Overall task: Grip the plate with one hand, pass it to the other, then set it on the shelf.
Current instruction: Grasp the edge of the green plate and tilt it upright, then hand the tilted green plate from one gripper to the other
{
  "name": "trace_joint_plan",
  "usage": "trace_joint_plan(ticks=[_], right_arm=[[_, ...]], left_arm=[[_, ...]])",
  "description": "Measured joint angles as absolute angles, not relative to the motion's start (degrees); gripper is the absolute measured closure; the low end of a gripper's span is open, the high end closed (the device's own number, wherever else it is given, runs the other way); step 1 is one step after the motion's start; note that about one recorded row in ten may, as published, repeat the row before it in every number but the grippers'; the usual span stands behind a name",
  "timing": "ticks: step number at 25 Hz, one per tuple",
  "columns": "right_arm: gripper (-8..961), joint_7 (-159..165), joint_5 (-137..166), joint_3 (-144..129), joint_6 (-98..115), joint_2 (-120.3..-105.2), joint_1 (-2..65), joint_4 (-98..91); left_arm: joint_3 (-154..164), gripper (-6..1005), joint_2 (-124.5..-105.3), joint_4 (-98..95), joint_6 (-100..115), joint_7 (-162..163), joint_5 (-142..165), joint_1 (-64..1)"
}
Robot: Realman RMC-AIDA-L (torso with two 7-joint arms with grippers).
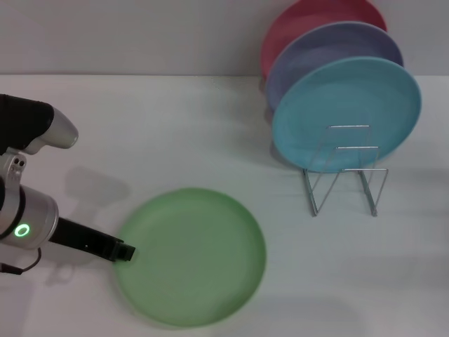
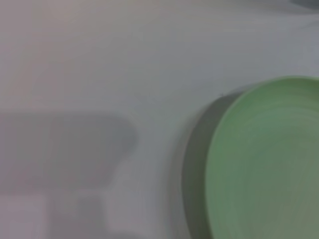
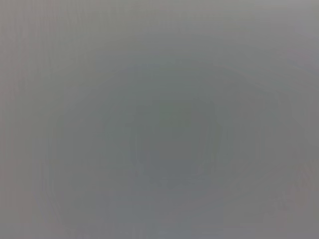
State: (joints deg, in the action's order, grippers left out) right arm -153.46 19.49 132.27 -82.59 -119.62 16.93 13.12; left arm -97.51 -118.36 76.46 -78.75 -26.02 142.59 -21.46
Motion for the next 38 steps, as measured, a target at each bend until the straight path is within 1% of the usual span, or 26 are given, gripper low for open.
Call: trace_joint_plan(ticks=[3, 9, 19, 24, 25, 26, 29, 30, 31, 32, 34, 35, 36, 38], right_arm=[[122, -153.5, 19.6, 132.3, -82.9, -119.62, 16.9, 13.2], [122, -153.5, 19.8, 132.3, -83.2, -119.65, 16.7, 13.2], [122, -153.1, 20.1, 131.6, -86.5, -119.70, 17.1, 13.3], [123, -149.4, 20.1, 126.0, -91.0, -119.46, 18.0, 16.2], [123, -144.7, 20.9, 121.2, -89.5, -119.16, 18.3, 20.8], [123, -144.7, 20.9, 121.2, -89.5, -119.16, 18.3, 20.8], [123, -137.7, 25.8, 114.7, -81.0, -118.88, 18.2, 32.1], [123, -130.4, 33.3, 111.5, -70.7, -118.82, 18.4, 42.7], [123, -130.4, 33.3, 111.5, -70.7, -118.82, 18.4, 42.7], [123, -125.1, 38.1, 110.2, -64.9, -118.80, 18.8, 47.8], [123, -111.7, 49.3, 108.5, -55.1, -118.62, 20.6, 56.5], [123, -96.9, 62.0, 107.9, -48.9, -118.25, 23.5, 62.4], [123, -96.9, 62.0, 107.9, -48.9, -118.25, 23.5, 62.4], [123, -83.5, 74.1, 107.8, -47.4, -117.81, 26.8, 65.4]], left_arm=[[-97.4, 733, -118.41, 76.8, -78.7, -26.0, 142.6, -21.5], [-97.2, 902, -118.37, 76.5, -78.5, -26.1, 142.7, -21.7], [-97.8, 978, -118.18, 80.5, -78.3, -27.2, 142.6, -21.7], [-100.0, 978, -118.03, 86.4, -78.1, -28.7, 142.4, -21.5], [-100.9, 978, -118.03, 88.6, -77.8, -29.4, 142.4, -21.6], [-100.9, 978, -118.03, 88.6, -77.8, -29.4, 142.4, -21.6], [-101.8, 978, -118.07, 92.6, -76.1, -30.2, 142.7, -21.4], [-101.8, 977, -118.11, 94.7, -74.0, -30.5, 142.8, -21.2], [-101.8, 977, -118.11, 94.7, -74.0, -30.5, 142.8, -21.2], [-101.8, 977, -118.12, 95.2, -72.9, -30.6, 142.8, -21.1], [-101.8, 977, -118.14, 95.5, -70.8, -30.6, 142.8, -20.8], [-101.7, 977, -118.16, 95.5, -69.4, -30.6, 142.8, -20.6], [-101.5, 977, -118.21, 95.5, -68.1, -30.6, 142.8, -20.3], [-101.0, 977, -118.27, 95.3, -66.0, -30.6, 142.8, -19.6]])
